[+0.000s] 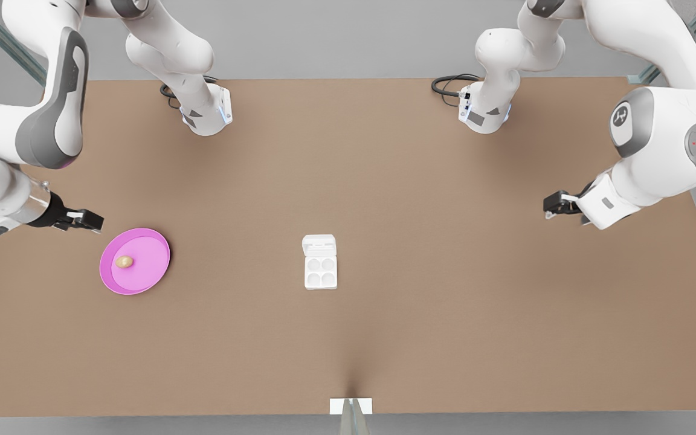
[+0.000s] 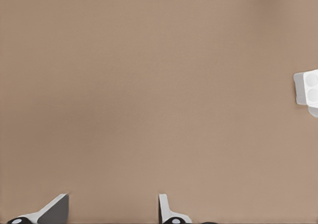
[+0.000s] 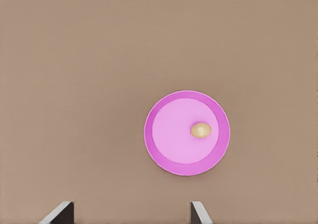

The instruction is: Pack egg into the box and close the box lid

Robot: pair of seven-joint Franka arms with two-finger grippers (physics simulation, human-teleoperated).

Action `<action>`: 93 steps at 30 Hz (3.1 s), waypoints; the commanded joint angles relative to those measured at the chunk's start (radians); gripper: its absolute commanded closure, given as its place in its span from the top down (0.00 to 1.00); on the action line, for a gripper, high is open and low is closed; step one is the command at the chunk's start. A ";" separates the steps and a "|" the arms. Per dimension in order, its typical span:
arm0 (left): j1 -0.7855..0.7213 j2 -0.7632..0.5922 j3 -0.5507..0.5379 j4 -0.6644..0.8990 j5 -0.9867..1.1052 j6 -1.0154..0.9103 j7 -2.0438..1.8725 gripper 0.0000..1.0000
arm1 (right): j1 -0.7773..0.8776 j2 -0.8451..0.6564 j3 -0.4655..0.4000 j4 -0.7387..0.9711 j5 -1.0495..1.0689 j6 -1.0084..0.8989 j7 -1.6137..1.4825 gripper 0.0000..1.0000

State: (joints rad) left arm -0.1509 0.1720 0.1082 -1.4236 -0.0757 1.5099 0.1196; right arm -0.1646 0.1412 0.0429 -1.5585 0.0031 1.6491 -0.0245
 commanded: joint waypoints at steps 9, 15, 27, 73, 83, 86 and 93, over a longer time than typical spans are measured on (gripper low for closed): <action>0.007 0.040 0.001 -0.001 0.001 -0.154 0.012 1.00 | -0.265 0.130 -0.023 0.020 0.387 -0.215 0.646 1.00; 0.008 0.055 0.021 -0.009 0.001 -0.178 0.017 1.00 | -0.342 0.569 -0.028 0.259 0.583 -0.330 0.736 1.00; 0.008 0.069 0.022 -0.009 0.008 -0.185 0.012 1.00 | -0.377 0.787 -0.017 0.236 0.689 -0.173 0.646 1.00; 0.008 0.063 0.019 0.032 0.033 -0.185 0.011 1.00 | -0.260 0.627 0.023 0.232 0.446 -0.146 0.538 0.21; 0.005 0.032 0.002 0.060 -0.016 -0.100 0.002 1.00 | 0.370 0.448 0.022 0.226 0.054 0.234 0.554 0.21; 0.005 -0.016 0.008 -0.046 -0.009 -0.076 0.002 1.00 | 0.539 0.457 0.023 0.222 0.060 0.319 0.552 0.21; 0.004 -0.039 0.011 -0.136 -0.002 -0.076 0.002 1.00 | 0.655 0.560 0.041 0.222 0.061 0.454 0.548 0.21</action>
State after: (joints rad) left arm -0.1466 0.1320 0.1196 -1.5595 -0.0793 1.4343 0.1212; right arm 0.4904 0.7036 0.0876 -1.3337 -0.0567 2.0813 0.5840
